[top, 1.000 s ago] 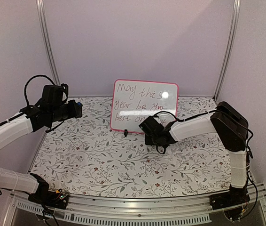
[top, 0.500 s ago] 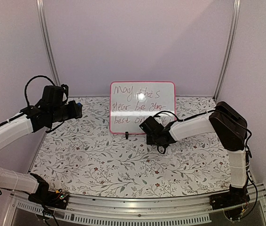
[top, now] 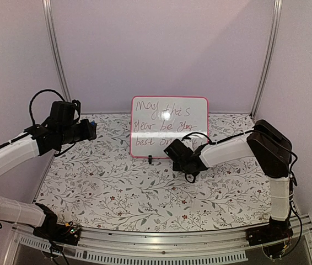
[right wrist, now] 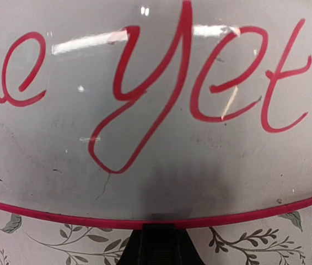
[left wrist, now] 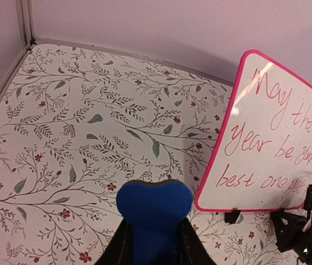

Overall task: Erase the whiteboard
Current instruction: Move the whiteboard to the center of the board.

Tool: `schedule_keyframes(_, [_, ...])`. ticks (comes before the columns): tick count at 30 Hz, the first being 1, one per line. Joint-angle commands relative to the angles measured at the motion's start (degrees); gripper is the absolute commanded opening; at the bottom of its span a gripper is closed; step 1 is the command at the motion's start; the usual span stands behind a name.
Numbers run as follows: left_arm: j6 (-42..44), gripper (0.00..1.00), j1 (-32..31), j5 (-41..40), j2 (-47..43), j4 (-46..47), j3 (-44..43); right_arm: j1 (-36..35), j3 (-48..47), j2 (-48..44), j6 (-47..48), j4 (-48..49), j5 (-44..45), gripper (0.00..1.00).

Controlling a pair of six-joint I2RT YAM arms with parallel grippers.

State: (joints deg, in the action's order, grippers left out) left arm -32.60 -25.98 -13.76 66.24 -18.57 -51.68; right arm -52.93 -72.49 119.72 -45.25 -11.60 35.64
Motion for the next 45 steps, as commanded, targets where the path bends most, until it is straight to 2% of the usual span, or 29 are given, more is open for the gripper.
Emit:
schedule_keyframes(1, [0.12,0.16,-0.22,-0.07,-0.91,1.38,0.61,-1.40,1.98,-2.45,-7.53,-5.66,1.36,0.00])
schedule_keyframes(11, [-0.01,0.16,-0.28,-0.18,-2.66,1.10,0.50,-4.88,3.36,-4.64,-15.44,-11.37,2.34,0.00])
schedule_keyframes(25, [-0.43,0.16,-0.23,0.28,-4.45,0.71,0.75,-13.94,-2.12,-2.70,-28.89,-26.46,2.78,0.00])
schedule_keyframes(32, [-0.27,0.16,-0.32,0.96,-4.63,0.60,0.66,-17.11,-2.93,-2.44,-32.89,-28.94,2.33,0.00])
schedule_keyframes(36, [-0.06,0.16,-0.33,1.02,-4.32,0.32,-0.02,-17.29,-3.14,-2.01,-33.10,-28.85,1.80,0.13])
schedule_keyframes(41, [0.09,0.15,-0.36,1.31,-4.19,0.04,-0.82,-17.54,-3.36,-2.20,-32.75,-29.02,1.70,0.42])
schedule_keyframes(45, [0.16,0.15,-0.30,1.55,-4.06,-0.31,-1.42,-18.15,-3.54,-3.57,-32.35,-30.37,2.31,0.59])
